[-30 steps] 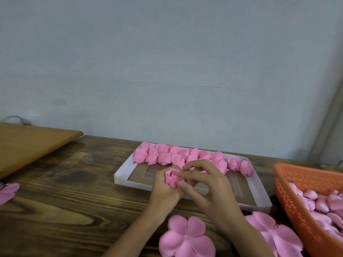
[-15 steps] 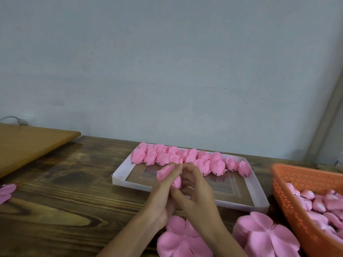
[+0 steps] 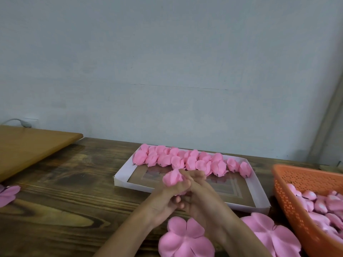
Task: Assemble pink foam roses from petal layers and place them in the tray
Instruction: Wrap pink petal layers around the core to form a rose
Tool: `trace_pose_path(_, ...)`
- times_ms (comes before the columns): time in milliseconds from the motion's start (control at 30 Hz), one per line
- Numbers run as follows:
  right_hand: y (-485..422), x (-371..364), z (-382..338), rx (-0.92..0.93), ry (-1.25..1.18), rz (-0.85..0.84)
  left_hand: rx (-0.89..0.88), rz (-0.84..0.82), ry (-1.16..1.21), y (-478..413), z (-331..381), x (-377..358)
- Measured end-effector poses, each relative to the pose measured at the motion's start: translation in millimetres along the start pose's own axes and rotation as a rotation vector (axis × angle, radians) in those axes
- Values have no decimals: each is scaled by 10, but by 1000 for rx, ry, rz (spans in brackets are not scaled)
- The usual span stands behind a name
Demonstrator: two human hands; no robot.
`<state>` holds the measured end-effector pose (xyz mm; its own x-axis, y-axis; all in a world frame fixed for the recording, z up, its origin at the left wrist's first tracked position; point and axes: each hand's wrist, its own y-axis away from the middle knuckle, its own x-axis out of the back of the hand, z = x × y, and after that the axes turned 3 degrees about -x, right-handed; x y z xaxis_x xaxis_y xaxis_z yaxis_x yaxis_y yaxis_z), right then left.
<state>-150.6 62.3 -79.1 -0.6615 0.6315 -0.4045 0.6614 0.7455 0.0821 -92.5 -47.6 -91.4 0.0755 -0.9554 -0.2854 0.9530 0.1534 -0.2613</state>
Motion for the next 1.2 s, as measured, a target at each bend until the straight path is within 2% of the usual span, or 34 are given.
trace_pose_path(67, -78, -47, 87, 31, -18, 60, -5, 90, -8, -8, -1, -28)
trace_pose_path(200, -92, -98, 185, 93, -46, 13, -6, 216, -14, -23, 27, -73)
trace_pose_path(300, -79, -12, 153, 50, -49, -27, -5, 184, -23, 0, 38, -62)
trace_pose_path(367, -84, -17, 121, -57, -117, -44, -18, 166, -45, 7, 59, -79)
trace_pose_path(467, -89, -139, 171, -124, -152, 109, -65, 187, -66, -2, 45, -142)
trace_pose_path(533, -32, -150, 188, -23, -79, 183, -112, 246, -91, -26, 7, -183)
trace_pose_path(567, 5, -112, 191, 78, 67, 223, -156, 289, -123, -45, -19, -177)
trace_pose_path(667, 61, 84, 110, 489, 781, 404, -356, 469, -360, -113, -70, -93)
trace_pose_path(700, 69, 103, 75, 563, 854, 419, -413, 508, -446, -124, -78, -58)
trace_pose_path(800, 111, 53, 12, 567, 706, 291, -508, 533, -721, -123, -113, 27)
trace_pose_path(867, 118, 47, 20, 600, 785, 246, -506, 494, -761, -108, -137, 44)
trace_pose_path(933, 111, 75, 57, 666, 914, 258, -525, 459, -814, -94, -168, 62)
trace_pose_path(1100, 98, 90, 34, 877, 970, 304, -523, 527, -936, -106, -183, 42)
trace_pose_path(1200, 89, 60, 117, 1049, 1099, 351, -455, 527, -857, -88, -241, 26)
